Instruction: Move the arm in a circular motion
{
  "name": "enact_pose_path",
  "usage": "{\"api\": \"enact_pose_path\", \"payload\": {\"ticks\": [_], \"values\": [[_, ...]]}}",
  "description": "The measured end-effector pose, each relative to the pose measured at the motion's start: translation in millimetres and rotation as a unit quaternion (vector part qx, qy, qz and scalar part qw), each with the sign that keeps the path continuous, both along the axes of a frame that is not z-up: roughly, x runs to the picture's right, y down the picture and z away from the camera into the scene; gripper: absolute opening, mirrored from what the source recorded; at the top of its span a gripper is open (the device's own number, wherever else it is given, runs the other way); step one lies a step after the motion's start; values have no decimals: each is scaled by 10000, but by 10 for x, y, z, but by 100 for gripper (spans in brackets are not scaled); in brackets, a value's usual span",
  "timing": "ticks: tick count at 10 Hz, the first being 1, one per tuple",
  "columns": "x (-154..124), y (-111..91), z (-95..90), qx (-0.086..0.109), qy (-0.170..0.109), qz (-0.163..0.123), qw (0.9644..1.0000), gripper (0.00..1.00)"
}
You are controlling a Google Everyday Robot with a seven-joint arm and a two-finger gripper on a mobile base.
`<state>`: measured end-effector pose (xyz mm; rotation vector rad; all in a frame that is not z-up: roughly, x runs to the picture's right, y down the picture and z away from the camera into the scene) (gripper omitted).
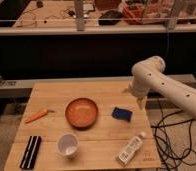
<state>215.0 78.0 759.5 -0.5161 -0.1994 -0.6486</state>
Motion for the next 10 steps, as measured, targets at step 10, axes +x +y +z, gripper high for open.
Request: {"api": "enact_pose_path", "payload": {"ticks": [10], "values": [[-1049, 649, -527, -195, -620, -645, 9958, 80]]}}
